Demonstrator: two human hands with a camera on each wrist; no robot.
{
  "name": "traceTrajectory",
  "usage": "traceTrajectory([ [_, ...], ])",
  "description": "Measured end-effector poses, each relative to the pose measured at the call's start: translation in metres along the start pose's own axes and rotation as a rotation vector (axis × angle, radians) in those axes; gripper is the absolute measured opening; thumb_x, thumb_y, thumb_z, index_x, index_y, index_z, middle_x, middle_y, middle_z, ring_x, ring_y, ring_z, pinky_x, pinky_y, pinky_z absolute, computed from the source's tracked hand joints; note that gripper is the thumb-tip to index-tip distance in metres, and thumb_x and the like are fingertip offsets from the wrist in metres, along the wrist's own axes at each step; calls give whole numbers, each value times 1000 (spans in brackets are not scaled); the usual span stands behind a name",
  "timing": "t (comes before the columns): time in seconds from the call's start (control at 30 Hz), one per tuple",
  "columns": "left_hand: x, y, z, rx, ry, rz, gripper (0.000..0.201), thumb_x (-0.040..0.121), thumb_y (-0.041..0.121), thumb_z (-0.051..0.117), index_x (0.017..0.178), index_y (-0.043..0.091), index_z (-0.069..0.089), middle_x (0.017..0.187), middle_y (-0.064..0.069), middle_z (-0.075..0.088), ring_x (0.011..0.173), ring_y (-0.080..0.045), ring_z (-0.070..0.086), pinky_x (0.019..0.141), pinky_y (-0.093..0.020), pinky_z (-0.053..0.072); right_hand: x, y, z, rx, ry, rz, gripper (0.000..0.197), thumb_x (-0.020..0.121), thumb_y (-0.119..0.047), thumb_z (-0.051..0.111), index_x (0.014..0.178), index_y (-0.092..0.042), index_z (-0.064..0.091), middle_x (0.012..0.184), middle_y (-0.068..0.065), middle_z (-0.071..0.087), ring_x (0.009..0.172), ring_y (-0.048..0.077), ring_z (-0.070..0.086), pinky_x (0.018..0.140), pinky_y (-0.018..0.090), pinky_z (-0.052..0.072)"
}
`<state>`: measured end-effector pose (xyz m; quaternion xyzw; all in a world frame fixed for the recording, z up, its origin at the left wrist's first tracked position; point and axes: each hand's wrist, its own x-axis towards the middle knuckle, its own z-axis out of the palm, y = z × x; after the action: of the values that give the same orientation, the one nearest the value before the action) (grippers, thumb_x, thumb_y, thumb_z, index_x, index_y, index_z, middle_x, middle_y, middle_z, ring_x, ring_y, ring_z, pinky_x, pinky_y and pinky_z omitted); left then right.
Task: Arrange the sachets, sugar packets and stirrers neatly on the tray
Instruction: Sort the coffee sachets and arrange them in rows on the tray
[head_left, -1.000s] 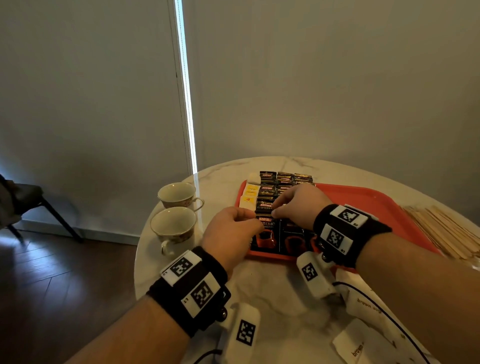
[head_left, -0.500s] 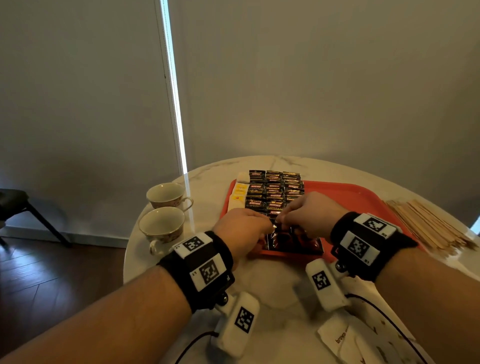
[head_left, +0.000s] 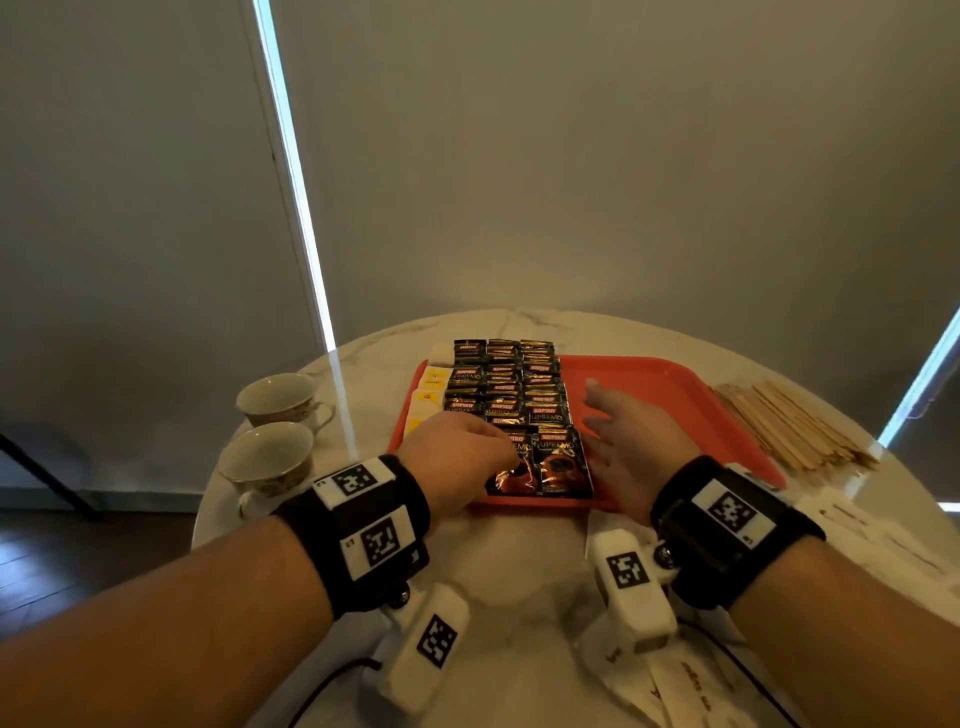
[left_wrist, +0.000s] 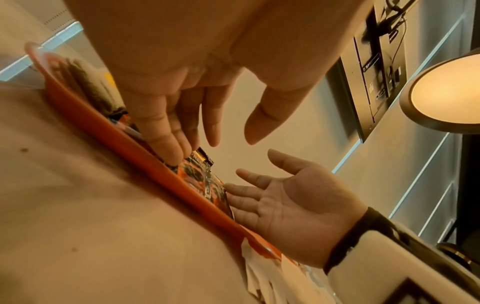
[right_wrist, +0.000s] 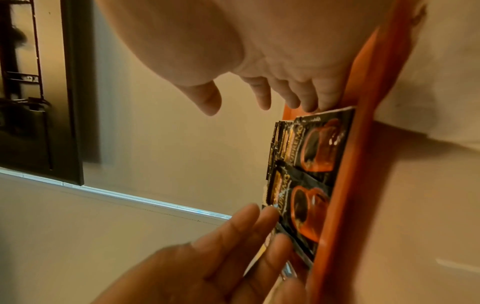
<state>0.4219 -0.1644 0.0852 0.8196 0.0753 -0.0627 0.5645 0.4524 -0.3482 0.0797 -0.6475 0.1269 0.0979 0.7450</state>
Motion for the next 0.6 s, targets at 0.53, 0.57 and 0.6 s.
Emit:
traceTrajectory([
  [0.53, 11, 3, -7, -58, 97, 7, 13, 91, 13, 71, 101, 21, 72, 112, -5, 70, 102, -25, 71, 92, -49, 61, 54, -20, -4, 102, -55, -3, 66, 102, -49, 51, 153, -11, 36, 160, 17, 35, 146, 32, 36, 115, 47, 33],
  [0.57, 12, 2, -8, -64, 94, 4, 13, 90, 12, 72, 100, 21, 72, 112, -5, 70, 103, -26, 70, 92, -49, 61, 57, -21, -2, 101, -70, 3, 64, 102, -49, 50, 151, -10, 38, 157, 17, 40, 142, 31, 42, 111, 46, 38],
  [0.6, 12, 1, -8, -70, 91, 3, 14, 90, 11, 72, 100, 20, 72, 112, -6, 71, 104, -26, 70, 92, -50, 61, 60, -21, -1, 98, -88, 10, 62, 102, -49, 50, 149, -9, 41, 154, 18, 44, 137, 31, 48, 105, 44, 42],
])
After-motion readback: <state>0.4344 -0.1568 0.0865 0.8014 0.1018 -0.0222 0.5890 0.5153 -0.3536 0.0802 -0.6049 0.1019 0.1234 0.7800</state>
